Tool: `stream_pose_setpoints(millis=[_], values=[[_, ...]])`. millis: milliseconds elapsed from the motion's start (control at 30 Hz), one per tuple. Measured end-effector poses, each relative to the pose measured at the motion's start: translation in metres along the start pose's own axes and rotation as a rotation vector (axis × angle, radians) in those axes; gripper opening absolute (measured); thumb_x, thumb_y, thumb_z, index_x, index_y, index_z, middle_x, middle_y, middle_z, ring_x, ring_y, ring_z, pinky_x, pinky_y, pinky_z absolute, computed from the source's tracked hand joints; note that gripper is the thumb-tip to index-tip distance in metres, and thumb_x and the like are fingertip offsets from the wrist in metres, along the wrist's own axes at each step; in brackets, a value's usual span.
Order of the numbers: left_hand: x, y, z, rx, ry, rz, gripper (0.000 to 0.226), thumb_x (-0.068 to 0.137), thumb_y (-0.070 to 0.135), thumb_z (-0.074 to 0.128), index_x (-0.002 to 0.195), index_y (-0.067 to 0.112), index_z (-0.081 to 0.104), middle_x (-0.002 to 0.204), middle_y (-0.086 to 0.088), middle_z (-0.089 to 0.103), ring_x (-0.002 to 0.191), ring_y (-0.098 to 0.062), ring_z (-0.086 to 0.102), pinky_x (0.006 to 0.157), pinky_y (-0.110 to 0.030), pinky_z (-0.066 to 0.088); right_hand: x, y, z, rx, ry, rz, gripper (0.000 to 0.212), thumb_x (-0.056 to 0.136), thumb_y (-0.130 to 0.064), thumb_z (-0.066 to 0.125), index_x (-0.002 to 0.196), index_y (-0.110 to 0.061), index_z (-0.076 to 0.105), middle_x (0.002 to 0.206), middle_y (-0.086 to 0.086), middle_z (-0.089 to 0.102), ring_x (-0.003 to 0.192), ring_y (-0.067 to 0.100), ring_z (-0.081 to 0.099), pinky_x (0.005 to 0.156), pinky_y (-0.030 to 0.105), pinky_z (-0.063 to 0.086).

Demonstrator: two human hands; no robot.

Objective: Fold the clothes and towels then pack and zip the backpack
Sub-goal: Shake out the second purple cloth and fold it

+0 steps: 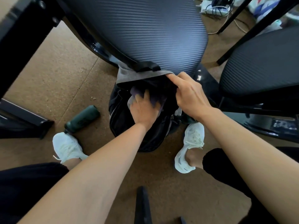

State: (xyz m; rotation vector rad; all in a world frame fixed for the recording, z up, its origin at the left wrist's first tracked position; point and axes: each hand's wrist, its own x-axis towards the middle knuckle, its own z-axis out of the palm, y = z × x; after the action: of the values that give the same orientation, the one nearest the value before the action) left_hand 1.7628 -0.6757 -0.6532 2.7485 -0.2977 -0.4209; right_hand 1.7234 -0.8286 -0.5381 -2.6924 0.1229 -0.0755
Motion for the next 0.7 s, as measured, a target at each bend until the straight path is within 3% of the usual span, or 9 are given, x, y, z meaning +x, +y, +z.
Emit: stream_pose_setpoints(millis=[67, 100, 167, 233, 467, 567, 700], values=[[-0.004, -0.007, 0.004, 0.181, 0.183, 0.246, 0.063, 0.082, 0.054, 0.062, 0.135, 0.022, 0.057, 0.12, -0.017, 0.056, 0.109, -0.04, 0.056, 0.091, -0.047, 0.045, -0.002, 0.001, 0.0, 0.004, -0.008, -0.002, 0.062, 0.089, 0.005, 0.045, 0.145, -0.021, 0.05, 0.102, 0.007, 0.052, 0.088, 0.032, 0.056, 0.075, 0.049, 0.051], [-0.002, -0.009, 0.007, 0.238, 0.181, 0.349, 0.065, 0.08, 0.054, 0.064, 0.136, 0.022, 0.058, 0.126, -0.018, 0.056, 0.117, -0.042, 0.052, 0.099, -0.05, 0.04, -0.003, 0.001, 0.001, 0.009, -0.016, -0.006, 0.063, 0.089, 0.005, 0.045, 0.146, -0.021, 0.049, 0.102, 0.006, 0.051, 0.089, 0.031, 0.056, 0.076, 0.048, 0.051], [0.007, -0.011, 0.011, 0.312, 0.016, 0.443, 0.077, 0.082, 0.061, 0.06, 0.149, 0.025, 0.048, 0.149, -0.015, 0.047, 0.143, -0.042, 0.034, 0.118, -0.058, 0.019, -0.003, 0.001, 0.0, 0.015, -0.027, -0.016, 0.064, 0.089, 0.006, 0.045, 0.146, -0.021, 0.048, 0.103, 0.006, 0.051, 0.09, 0.03, 0.056, 0.077, 0.048, 0.051], [0.016, -0.008, 0.012, 0.408, -0.188, 0.43, 0.083, 0.087, 0.069, 0.05, 0.157, 0.028, 0.034, 0.16, -0.009, 0.036, 0.151, -0.04, 0.018, 0.121, -0.063, 0.002, -0.003, 0.003, -0.001, 0.013, -0.04, -0.02, 0.063, 0.089, 0.007, 0.047, 0.146, -0.021, 0.049, 0.105, 0.005, 0.05, 0.091, 0.03, 0.055, 0.077, 0.049, 0.052], [0.039, 0.015, -0.002, 0.656, -0.321, 0.362, 0.075, 0.092, 0.07, 0.043, 0.153, 0.027, 0.04, 0.157, -0.007, 0.041, 0.149, -0.039, 0.021, 0.12, -0.063, 0.005, 0.0, 0.008, -0.004, -0.015, -0.059, 0.0, 0.065, 0.091, 0.005, 0.052, 0.147, -0.028, 0.046, 0.106, 0.003, 0.048, 0.09, 0.023, 0.049, 0.071, 0.038, 0.045], [0.033, 0.013, -0.001, 0.557, -0.284, 0.388, 0.068, 0.095, 0.058, 0.045, 0.154, 0.025, 0.038, 0.157, -0.008, 0.04, 0.149, -0.039, 0.021, 0.12, -0.062, 0.009, -0.005, 0.009, 0.001, -0.019, -0.072, 0.02, 0.069, 0.089, 0.006, 0.052, 0.148, -0.029, 0.046, 0.108, 0.004, 0.048, 0.092, 0.023, 0.048, 0.072, 0.036, 0.043], [-0.002, -0.018, -0.006, 0.341, -0.203, 0.546, 0.075, 0.089, 0.039, 0.061, 0.156, 0.021, 0.034, 0.16, -0.01, 0.035, 0.15, -0.036, 0.024, 0.118, -0.058, 0.021, -0.022, 0.008, 0.018, -0.007, -0.088, 0.008, 0.071, 0.085, 0.008, 0.052, 0.15, -0.02, 0.045, 0.116, 0.011, 0.05, 0.101, 0.033, 0.053, 0.08, 0.046, 0.051]])
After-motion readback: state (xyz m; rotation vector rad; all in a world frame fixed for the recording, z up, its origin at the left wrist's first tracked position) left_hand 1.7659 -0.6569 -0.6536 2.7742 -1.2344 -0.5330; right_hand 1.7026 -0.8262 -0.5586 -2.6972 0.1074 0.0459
